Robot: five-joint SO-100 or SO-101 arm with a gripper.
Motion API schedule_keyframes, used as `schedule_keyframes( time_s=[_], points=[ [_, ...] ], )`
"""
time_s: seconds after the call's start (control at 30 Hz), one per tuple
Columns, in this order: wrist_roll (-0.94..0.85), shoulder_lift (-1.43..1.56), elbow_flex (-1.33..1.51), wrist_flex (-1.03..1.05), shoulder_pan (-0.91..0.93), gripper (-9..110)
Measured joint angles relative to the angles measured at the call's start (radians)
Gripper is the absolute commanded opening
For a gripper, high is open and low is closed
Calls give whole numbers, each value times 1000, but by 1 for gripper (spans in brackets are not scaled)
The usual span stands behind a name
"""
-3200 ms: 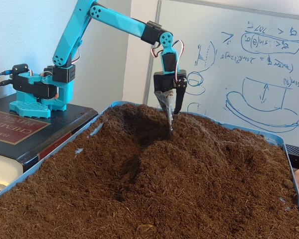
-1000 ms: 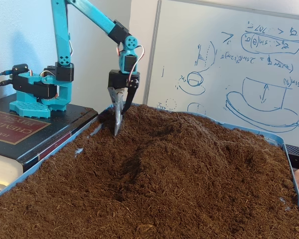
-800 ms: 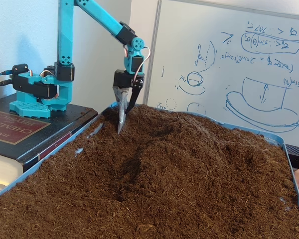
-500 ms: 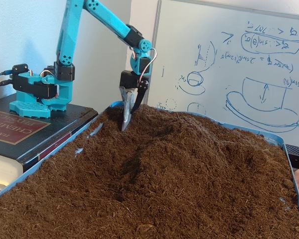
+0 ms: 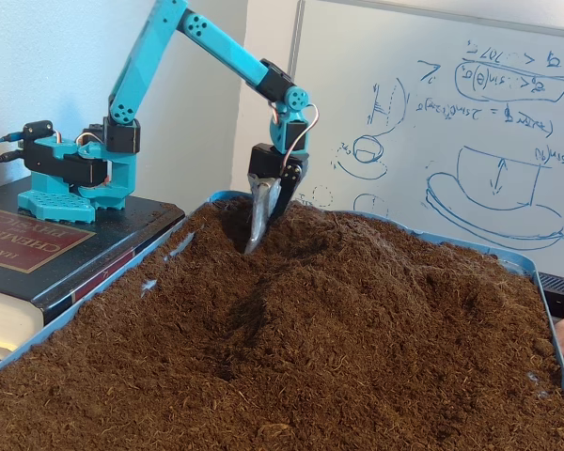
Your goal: Build a berm.
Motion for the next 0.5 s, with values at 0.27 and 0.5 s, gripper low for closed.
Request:
schedule_keyframes(
  time_s=[0.27, 0.5],
  points=[
    [55, -38, -58, 15, 9, 0],
    [91, -40, -58, 23, 18, 0]
  ],
)
